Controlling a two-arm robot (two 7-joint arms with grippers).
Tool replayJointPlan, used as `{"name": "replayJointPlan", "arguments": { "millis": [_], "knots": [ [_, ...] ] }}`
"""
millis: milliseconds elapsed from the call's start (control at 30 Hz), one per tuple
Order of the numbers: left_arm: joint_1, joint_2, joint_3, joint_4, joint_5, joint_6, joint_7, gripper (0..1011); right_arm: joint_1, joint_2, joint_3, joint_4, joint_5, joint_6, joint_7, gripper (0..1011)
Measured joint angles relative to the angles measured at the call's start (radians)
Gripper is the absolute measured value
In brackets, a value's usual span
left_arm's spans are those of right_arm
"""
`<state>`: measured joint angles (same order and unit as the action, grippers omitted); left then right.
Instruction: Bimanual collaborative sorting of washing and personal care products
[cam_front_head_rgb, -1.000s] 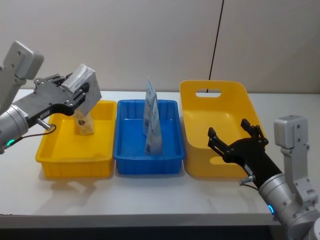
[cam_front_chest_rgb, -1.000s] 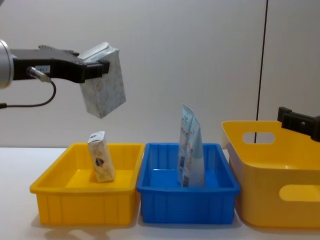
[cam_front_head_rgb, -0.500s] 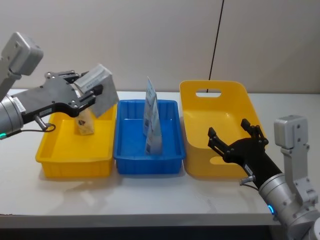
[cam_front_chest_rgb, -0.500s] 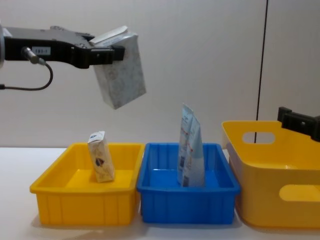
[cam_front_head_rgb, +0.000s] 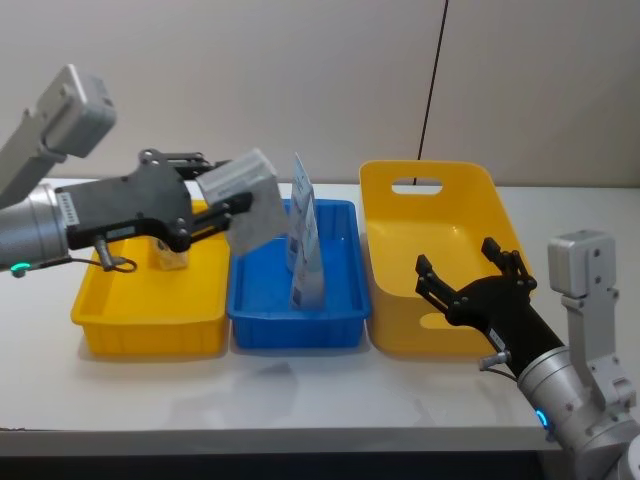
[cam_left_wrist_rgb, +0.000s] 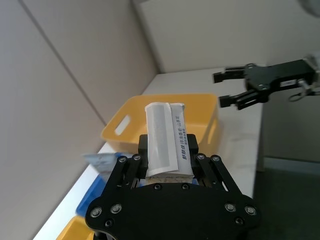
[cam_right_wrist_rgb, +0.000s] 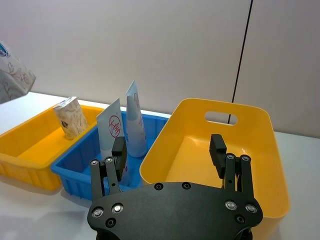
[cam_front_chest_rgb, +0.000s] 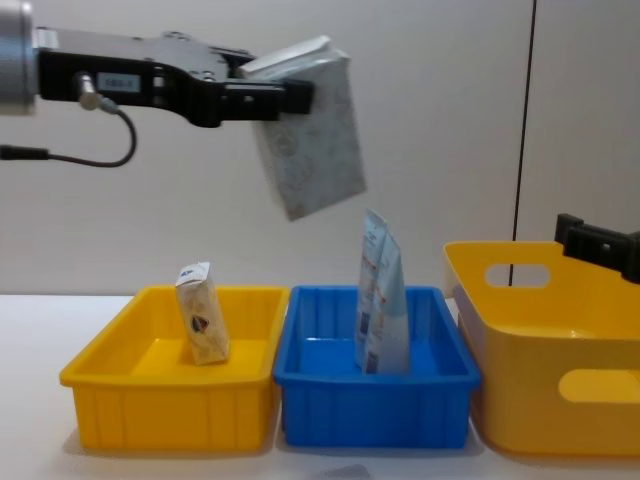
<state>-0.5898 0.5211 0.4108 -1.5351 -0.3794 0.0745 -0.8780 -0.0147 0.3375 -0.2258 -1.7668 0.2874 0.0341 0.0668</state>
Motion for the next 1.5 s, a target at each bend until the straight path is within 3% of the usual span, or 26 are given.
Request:
{"name": "replayJointPlan", "arguments": {
  "millis": [233,700,1033,1500],
  "knots": [
    [-0.050,-0.036,0.061,0.032,-0.002,-0.021,-0.067,386,0.000,0.000,0.000,0.000,0.000,0.000,0.000,1000],
    [-0.098,-0.104,0.143,0.088,0.025,-0.044,-0.085,386,0.000,0.000,0.000,0.000,0.000,0.000,0.000,1000],
    [-0.112,-0.114,0.160,0.122,0.036,-0.055,-0.069,386,0.000,0.000,0.000,0.000,0.000,0.000,0.000,1000],
    [-0.137,-0.088,0.173,0.166,0.027,-0.063,-0.100,386,0.000,0.000,0.000,0.000,0.000,0.000,0.000,1000]
  ]
}}
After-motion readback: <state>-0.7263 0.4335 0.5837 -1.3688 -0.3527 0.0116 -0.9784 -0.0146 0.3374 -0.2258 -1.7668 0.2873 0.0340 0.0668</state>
